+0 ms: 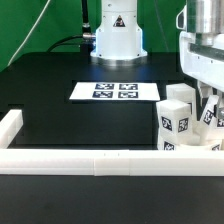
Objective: Assemble stool
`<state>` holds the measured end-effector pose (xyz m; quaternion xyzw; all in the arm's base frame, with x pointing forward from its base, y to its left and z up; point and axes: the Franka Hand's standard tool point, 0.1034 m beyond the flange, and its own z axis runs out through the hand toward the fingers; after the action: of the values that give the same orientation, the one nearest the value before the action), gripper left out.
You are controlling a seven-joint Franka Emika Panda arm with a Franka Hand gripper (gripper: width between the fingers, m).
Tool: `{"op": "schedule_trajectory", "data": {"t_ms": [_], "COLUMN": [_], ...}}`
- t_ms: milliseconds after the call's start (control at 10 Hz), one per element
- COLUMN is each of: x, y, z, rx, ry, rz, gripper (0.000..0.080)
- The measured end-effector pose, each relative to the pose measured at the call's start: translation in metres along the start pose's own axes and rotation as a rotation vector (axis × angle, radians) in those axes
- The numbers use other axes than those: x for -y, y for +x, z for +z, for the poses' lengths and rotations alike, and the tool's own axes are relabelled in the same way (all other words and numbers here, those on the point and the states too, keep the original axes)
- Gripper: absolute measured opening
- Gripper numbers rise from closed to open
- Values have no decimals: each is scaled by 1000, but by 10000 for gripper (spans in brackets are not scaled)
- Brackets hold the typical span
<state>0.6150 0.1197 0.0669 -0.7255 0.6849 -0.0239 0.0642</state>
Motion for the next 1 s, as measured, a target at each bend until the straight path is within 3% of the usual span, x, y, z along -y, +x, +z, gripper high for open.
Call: {"op": "schedule_trajectory", "data": {"t_ms": [200,600,1000], "x": [0,-2,-2], "y": [0,4,3], "z": [0,0,0], "rx": [6,70,94], "ry": [1,56,54], "rz": [110,583,687], "gripper": [338,338,338]}}
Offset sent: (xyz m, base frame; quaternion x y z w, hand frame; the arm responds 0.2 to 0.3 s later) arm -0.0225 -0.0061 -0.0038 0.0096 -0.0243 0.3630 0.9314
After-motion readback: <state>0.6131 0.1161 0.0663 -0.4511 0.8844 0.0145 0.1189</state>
